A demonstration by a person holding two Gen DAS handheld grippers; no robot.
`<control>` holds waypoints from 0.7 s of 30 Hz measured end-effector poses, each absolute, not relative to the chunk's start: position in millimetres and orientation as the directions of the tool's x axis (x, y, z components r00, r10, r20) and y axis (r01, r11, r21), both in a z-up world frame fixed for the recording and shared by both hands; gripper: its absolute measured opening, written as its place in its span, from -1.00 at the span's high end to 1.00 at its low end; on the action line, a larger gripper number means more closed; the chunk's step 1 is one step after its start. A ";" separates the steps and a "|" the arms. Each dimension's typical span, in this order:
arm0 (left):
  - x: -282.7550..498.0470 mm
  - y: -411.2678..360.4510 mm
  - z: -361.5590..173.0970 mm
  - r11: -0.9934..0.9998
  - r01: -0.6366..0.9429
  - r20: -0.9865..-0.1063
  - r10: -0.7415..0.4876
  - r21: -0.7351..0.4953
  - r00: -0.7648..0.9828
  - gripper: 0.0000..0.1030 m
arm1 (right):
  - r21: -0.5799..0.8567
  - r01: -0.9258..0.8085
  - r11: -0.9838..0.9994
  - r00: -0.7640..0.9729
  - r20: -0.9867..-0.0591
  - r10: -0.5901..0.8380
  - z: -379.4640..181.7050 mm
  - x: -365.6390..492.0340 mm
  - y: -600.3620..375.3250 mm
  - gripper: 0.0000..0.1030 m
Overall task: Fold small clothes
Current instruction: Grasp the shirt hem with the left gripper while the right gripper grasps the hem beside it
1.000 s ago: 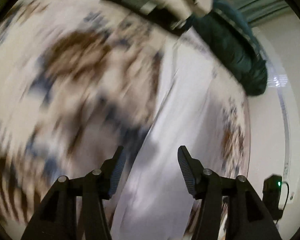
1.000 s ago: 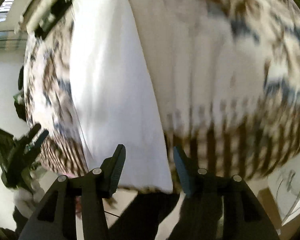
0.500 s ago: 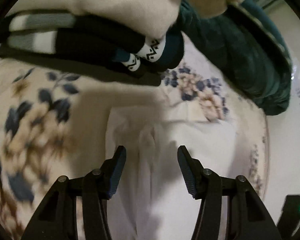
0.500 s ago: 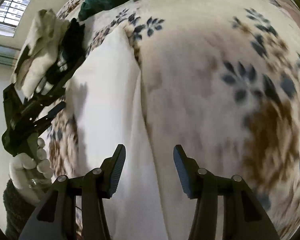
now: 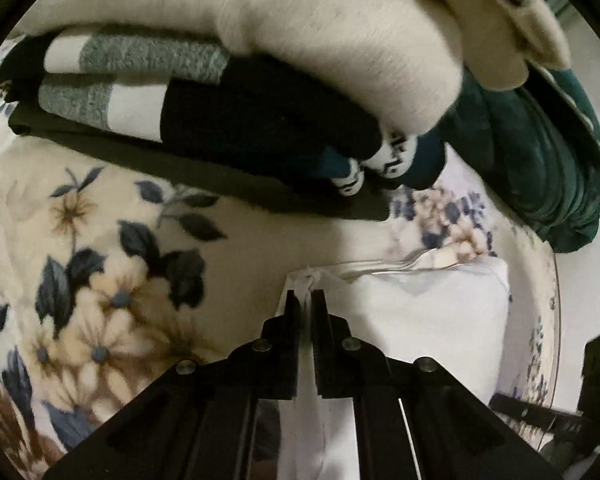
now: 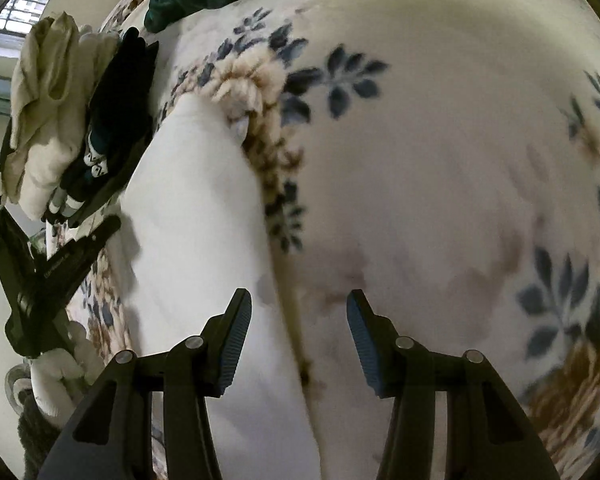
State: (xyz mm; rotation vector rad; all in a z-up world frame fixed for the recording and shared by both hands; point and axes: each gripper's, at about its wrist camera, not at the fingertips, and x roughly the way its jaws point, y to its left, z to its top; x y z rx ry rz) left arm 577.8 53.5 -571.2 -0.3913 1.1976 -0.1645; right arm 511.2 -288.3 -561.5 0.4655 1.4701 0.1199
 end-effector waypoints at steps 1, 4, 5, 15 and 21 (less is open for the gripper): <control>578.5 52.1 -572.6 0.920 -0.070 -0.873 -0.338 -0.385 0.352 0.92 | 0.371 0.194 0.908 0.112 -0.928 0.356 -562.0 517.8 -286.0 -0.01; 579.2 59.3 -572.1 0.899 -0.066 -0.858 -0.389 -0.433 0.335 0.83 | 0.374 0.160 0.914 0.133 -0.925 0.356 -561.9 539.5 -278.3 -0.01; 578.0 64.3 -570.2 0.888 -0.073 -0.849 -0.407 -0.455 0.337 0.65 | 0.375 0.148 0.915 0.139 -0.924 0.356 -561.5 545.8 -276.3 -0.01; 593.2 64.8 -587.5 0.866 -0.100 -0.845 -0.444 -0.490 0.297 -0.44 | 0.406 0.132 0.904 0.158 -0.909 0.385 -587.7 618.7 -265.8 0.34; 597.0 60.4 -589.0 0.833 -0.079 -0.813 -0.509 -0.548 0.283 -0.57 | 0.538 0.110 0.835 0.095 -0.842 0.530 -591.5 615.9 -284.6 0.01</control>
